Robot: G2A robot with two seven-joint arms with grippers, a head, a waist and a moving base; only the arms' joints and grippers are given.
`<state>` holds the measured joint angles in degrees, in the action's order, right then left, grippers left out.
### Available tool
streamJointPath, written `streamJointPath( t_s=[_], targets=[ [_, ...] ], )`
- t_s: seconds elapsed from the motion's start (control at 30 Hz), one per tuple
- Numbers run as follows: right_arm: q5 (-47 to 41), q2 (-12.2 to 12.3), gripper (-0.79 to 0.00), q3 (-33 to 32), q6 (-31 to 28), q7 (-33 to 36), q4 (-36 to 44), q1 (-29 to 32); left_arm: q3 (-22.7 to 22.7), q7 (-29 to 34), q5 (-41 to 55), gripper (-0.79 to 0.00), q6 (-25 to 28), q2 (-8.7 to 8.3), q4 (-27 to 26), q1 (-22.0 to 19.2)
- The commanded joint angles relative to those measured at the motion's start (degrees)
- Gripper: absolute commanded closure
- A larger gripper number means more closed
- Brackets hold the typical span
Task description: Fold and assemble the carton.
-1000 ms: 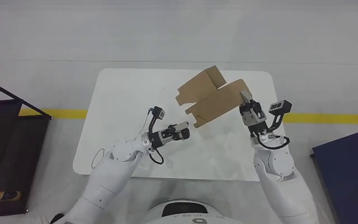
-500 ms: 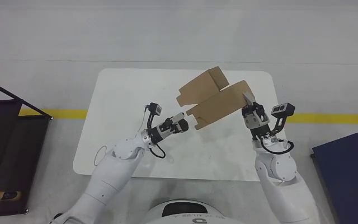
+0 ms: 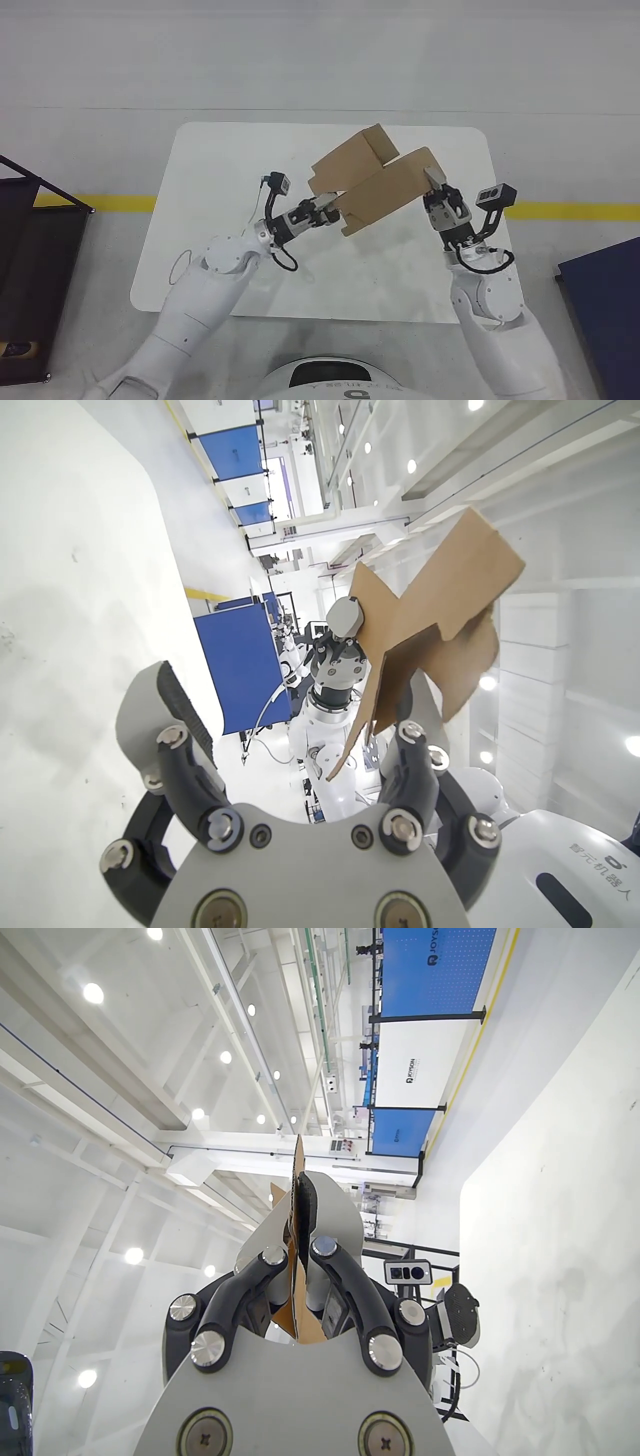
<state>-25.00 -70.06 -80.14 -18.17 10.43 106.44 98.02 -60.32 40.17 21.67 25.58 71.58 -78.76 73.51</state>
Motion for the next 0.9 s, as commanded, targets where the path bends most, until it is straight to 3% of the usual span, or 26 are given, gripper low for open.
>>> streamJointPath(
  t_s=[0.0, 0.13, 0.27, 0.73, 0.8, 0.87],
  targets=[
    [0.5, -0.05, 0.0, 0.01, 0.02, -0.3, -0.17, -0.04, 0.45, -0.11, -0.05, -0.69, -0.21, 0.16, 0.14, -0.66],
    [3.18, -0.18, 0.0, 0.02, -0.1, -1.99, -0.69, -0.04, 0.78, 0.23, -1.98, -0.616, -0.64, 0.19, 0.97, -1.65],
    [6.37, -0.37, 0.0, 0.67, -0.05, -3.75, -1.12, -0.13, 0.66, 1.18, -4.45, -0.594, -1.1, 0.01, 1.28, -2.27],
    [18.33, -1.38, 0.0, 3.66, 1.94, -12.82, -3.59, -3.08, 1.67, 3.27, -8.15, -0.619, -2.7, -0.28, -0.7, -2.34],
    [19.46, -1.53, 0.0, 4.13, 1.99, -13.64, -3.74, -3.34, 1.81, 2.4, -7.06, -0.579, -2.79, -0.16, -0.34, -2.0],
    [20.27, -1.66, 0.0, 4.53, 2.04, -14.13, -3.83, -3.5, 1.87, 1.1, -5.55, -0.471, -2.78, 0.0, 0.04, -1.7]
  ],
)
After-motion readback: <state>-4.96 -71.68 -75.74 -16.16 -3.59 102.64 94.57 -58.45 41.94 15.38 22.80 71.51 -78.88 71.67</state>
